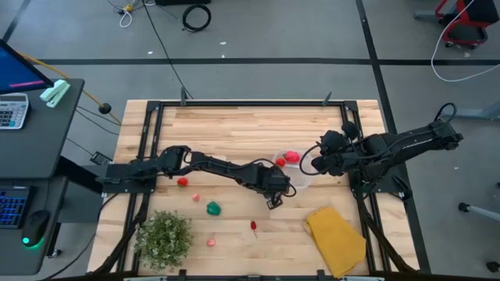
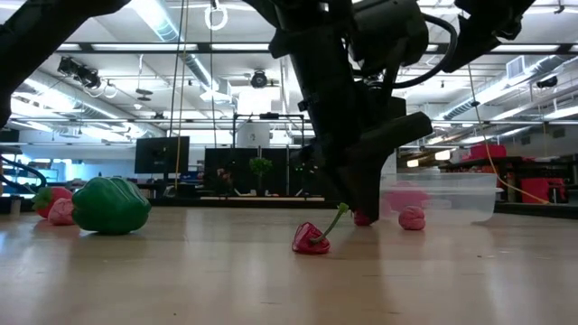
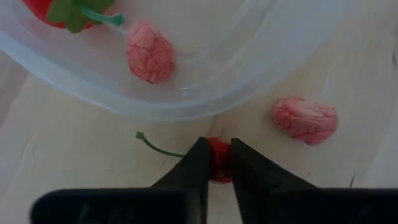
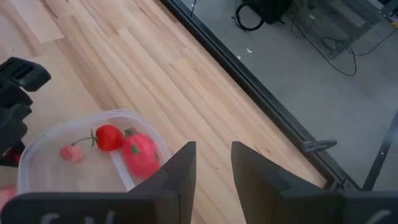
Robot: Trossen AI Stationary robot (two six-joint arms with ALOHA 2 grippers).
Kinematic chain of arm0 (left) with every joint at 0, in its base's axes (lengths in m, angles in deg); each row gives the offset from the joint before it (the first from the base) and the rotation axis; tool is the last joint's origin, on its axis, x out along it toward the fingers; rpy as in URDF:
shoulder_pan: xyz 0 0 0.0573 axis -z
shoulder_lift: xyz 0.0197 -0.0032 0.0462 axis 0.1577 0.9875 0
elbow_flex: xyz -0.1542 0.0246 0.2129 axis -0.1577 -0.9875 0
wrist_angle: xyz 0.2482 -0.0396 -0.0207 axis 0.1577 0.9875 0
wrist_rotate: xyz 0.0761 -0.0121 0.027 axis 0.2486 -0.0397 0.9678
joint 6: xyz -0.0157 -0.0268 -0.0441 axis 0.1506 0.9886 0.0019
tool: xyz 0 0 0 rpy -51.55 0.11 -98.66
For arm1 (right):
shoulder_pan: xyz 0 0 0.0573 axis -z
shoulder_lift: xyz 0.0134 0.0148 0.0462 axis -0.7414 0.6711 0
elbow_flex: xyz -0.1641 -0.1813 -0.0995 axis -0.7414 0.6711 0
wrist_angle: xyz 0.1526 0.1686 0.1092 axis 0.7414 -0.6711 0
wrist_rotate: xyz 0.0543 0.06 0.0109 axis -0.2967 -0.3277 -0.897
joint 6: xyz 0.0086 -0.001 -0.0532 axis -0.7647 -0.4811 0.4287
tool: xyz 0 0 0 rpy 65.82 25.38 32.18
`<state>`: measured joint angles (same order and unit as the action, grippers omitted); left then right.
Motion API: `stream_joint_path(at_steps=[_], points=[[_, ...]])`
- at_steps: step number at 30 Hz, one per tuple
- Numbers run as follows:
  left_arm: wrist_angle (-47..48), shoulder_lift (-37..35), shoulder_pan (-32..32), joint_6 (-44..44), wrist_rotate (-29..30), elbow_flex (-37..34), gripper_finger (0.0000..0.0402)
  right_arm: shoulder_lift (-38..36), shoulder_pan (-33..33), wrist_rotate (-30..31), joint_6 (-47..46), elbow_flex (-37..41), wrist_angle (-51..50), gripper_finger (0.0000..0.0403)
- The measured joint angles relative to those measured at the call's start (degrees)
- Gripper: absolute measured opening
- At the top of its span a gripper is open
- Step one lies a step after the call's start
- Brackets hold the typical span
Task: Pick and placing Produce into tupperware
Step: Put the red cherry into the transparent container
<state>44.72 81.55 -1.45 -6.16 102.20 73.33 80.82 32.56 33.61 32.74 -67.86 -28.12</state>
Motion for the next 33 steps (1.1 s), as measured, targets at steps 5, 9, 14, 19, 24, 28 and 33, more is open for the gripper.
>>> stream_joint_path(at_steps=[5,9,14,19,24,28,33], points=[[2.9,-0.2,0.8,3.0,0.0,0.3,0.0027,0.0,0.0,-0.1,-2.6,0.0,-2.3,0.011],[13.8,-0.3,2.4,6.3,2.6,3.8,0.0028,0.0,-0.2,-0.1,-6.3,0.0,-4.8,0.011],[30.3,-1.6,5.4,12.8,15.8,10.5,0.0026,0.0,-2.2,-0.1,-8.5,0.0,-5.8,0.011],[26.5,-2.5,5.7,8.1,23.8,16.0,0.0026,0.0,-3.3,-0.1,-8.5,0.0,-5.3,0.011],[7.2,-2.4,3.7,-8.5,22.1,16.7,0.0031,0.0,-3.3,-0.1,-8.9,0.0,-4.9,0.011],[-0.4,-2.3,1.0,-13.0,12.4,16.7,0.0029,0.0,-3.3,-0.8,-9.4,0.0,-4.9,0.011],[1.4,-1.4,-0.9,-11.0,8.8,16.7,0.0044,0.0,-3.3,-0.9,-8.0,0.0,-4.9,0.011]])
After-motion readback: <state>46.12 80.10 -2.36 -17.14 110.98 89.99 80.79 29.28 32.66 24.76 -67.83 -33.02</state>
